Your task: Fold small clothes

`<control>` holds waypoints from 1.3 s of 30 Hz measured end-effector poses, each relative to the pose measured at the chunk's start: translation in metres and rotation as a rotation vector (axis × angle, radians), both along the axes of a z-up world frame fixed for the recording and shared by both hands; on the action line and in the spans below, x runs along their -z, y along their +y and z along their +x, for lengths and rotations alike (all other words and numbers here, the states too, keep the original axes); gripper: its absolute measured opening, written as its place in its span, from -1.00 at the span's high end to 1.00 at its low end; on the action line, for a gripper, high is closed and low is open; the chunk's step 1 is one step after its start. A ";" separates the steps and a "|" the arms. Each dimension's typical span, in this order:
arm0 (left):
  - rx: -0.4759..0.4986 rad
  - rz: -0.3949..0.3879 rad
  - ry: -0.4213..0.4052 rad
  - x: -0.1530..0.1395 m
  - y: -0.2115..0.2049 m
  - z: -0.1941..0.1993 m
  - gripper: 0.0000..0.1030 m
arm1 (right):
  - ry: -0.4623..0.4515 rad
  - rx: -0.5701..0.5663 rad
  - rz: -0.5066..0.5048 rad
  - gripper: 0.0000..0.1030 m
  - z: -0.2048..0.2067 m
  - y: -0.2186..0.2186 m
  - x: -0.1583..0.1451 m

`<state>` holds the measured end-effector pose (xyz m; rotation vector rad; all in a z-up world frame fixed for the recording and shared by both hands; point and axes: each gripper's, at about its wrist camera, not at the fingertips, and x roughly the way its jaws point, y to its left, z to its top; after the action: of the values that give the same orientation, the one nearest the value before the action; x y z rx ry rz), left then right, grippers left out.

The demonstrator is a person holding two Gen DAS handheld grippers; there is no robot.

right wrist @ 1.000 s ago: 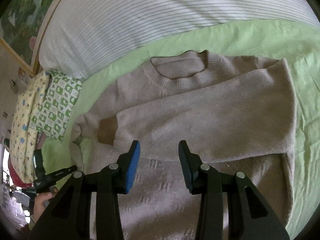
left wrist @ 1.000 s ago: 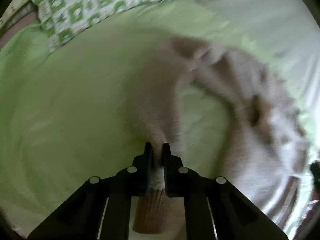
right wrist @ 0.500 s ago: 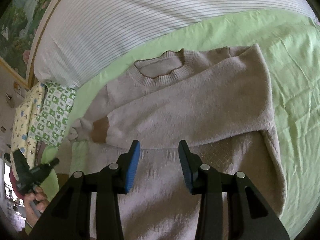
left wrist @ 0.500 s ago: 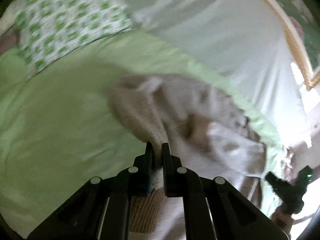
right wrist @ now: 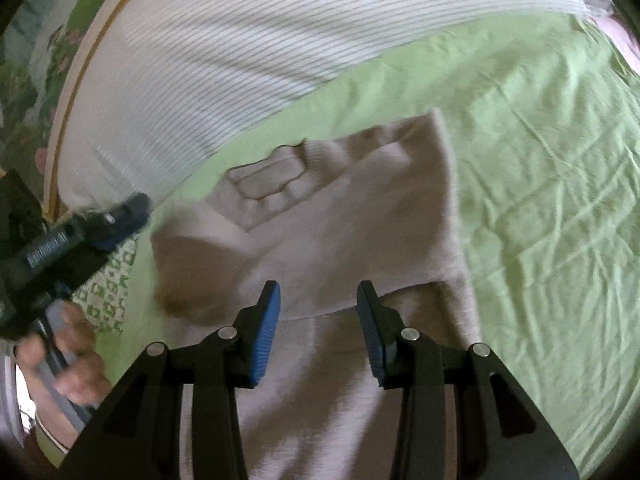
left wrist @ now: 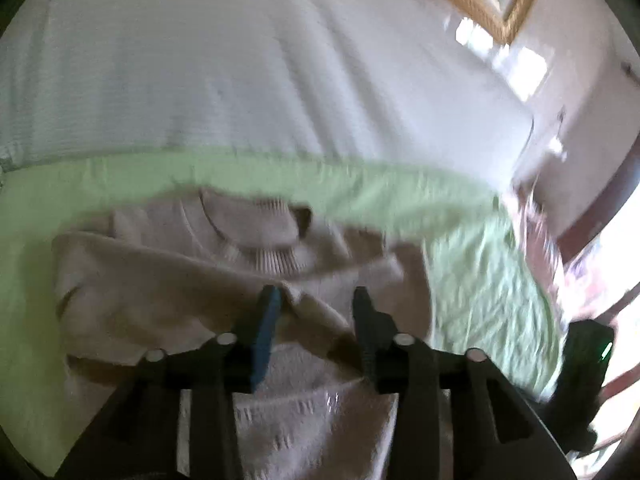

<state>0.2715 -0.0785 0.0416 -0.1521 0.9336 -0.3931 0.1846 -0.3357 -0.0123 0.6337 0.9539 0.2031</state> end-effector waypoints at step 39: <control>-0.498 0.310 0.006 0.098 0.183 -0.014 0.79 | -0.187 -0.276 -0.047 0.84 0.087 0.002 -0.070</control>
<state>0.2573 0.1048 -0.0562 -0.0975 0.9161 0.2126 0.2717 -0.3336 0.0576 0.4290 0.8598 0.4761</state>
